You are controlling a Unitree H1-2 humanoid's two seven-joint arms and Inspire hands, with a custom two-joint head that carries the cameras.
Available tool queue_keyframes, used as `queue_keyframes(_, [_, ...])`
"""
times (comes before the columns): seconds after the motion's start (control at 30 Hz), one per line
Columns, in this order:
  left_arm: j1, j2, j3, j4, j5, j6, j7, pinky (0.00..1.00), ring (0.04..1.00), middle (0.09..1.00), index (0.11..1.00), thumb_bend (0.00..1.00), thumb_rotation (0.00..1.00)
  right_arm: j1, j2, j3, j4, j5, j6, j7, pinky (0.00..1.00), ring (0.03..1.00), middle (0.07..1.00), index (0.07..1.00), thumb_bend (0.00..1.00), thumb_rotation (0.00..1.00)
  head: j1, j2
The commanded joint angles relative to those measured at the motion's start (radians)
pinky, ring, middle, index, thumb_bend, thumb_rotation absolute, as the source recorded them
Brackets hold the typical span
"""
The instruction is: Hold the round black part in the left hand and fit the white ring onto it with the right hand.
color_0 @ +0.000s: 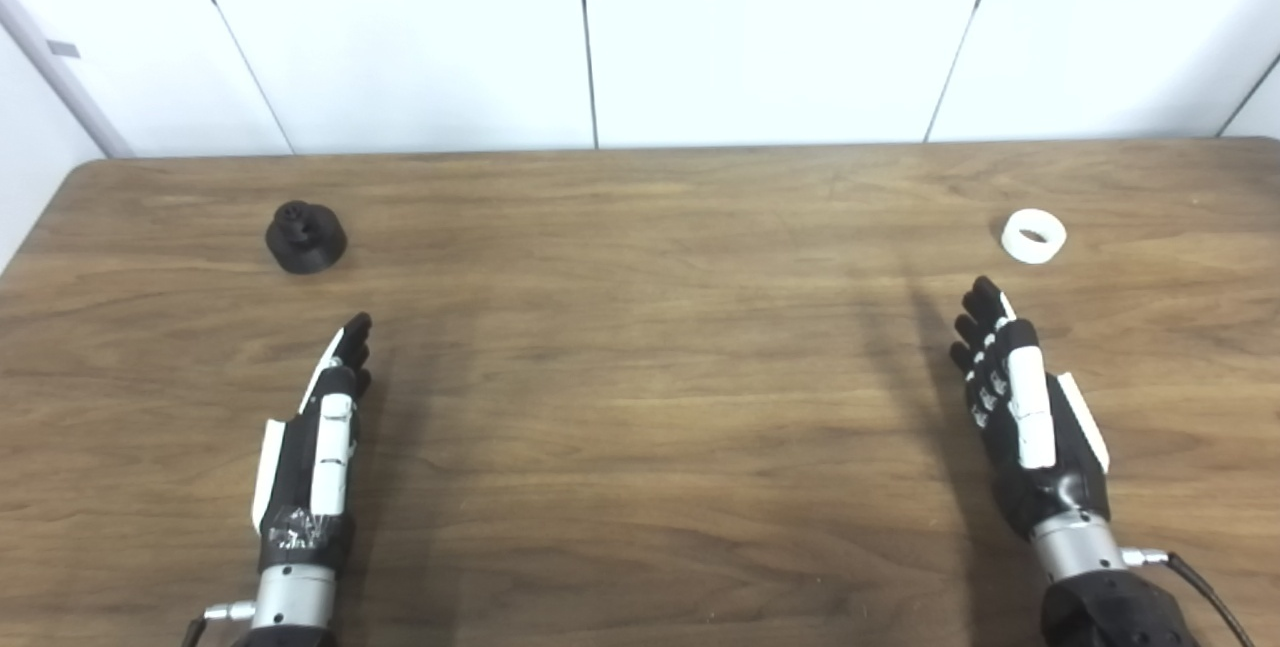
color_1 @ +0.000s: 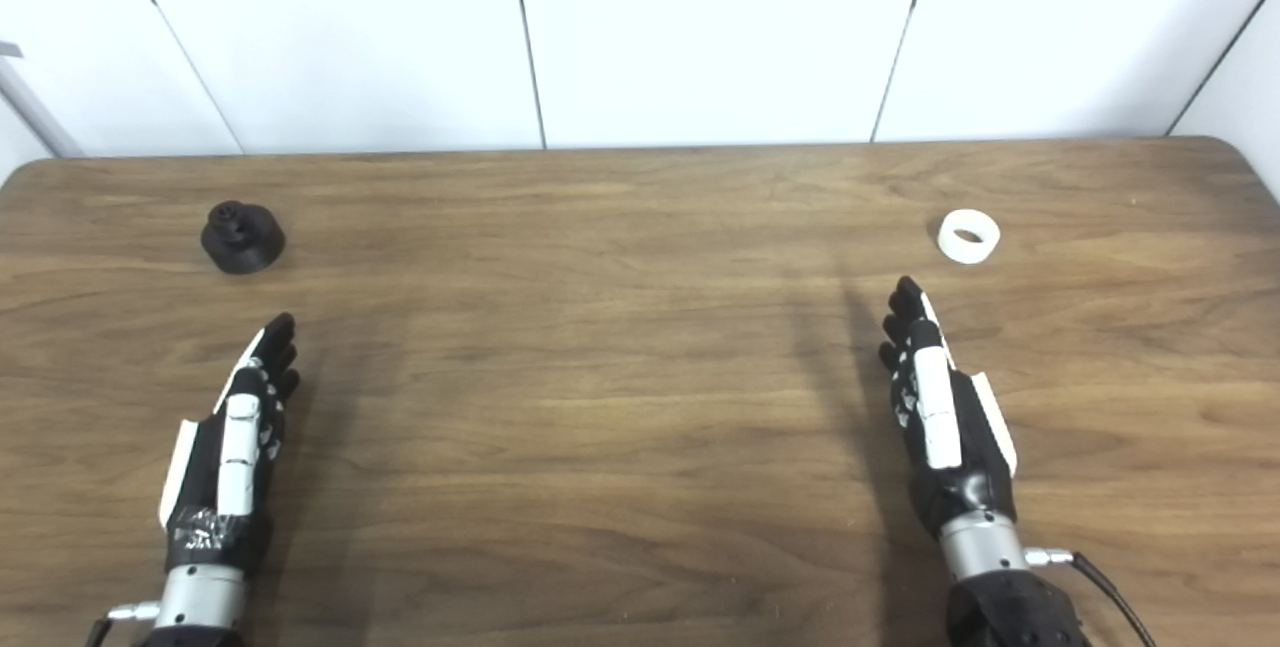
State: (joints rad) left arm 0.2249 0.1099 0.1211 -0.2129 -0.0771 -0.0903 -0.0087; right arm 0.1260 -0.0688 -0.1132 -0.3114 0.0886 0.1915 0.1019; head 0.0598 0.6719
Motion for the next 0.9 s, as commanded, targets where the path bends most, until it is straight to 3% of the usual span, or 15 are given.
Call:
queue_keyframes(0.0, [-0.010,0.001,0.006,-0.018,0.007,-0.030,0.005,1.00,0.997,0.979,0.947,0.48,0.94,-0.003,-0.010,0.002,-0.029,0.004,-0.024,-0.005,1.00,1.000,1.000,1.000,0.54,1.00,0.001,0.000])
queue_keyframes(0.4, [-0.005,-0.007,0.000,-0.030,0.014,-0.025,0.007,1.00,0.993,0.979,0.948,0.46,0.94,0.005,-0.016,0.001,-0.039,0.001,-0.020,-0.006,1.00,1.000,1.000,1.000,0.55,1.00,0.038,-0.011])
queue_keyframes(0.6, [0.003,-0.020,-0.017,-0.011,0.047,-0.052,0.013,1.00,0.978,0.963,0.934,0.44,0.91,0.015,-0.026,-0.010,-0.020,0.019,-0.036,0.002,1.00,1.000,1.000,1.000,0.52,1.00,0.125,-0.069])
queue_keyframes(0.87, [0.004,-0.040,-0.046,0.021,0.091,-0.063,0.028,1.00,0.982,0.969,0.936,0.51,0.88,0.013,-0.055,-0.013,0.020,0.040,-0.067,0.022,1.00,1.000,1.000,1.000,0.51,1.00,0.233,-0.153])
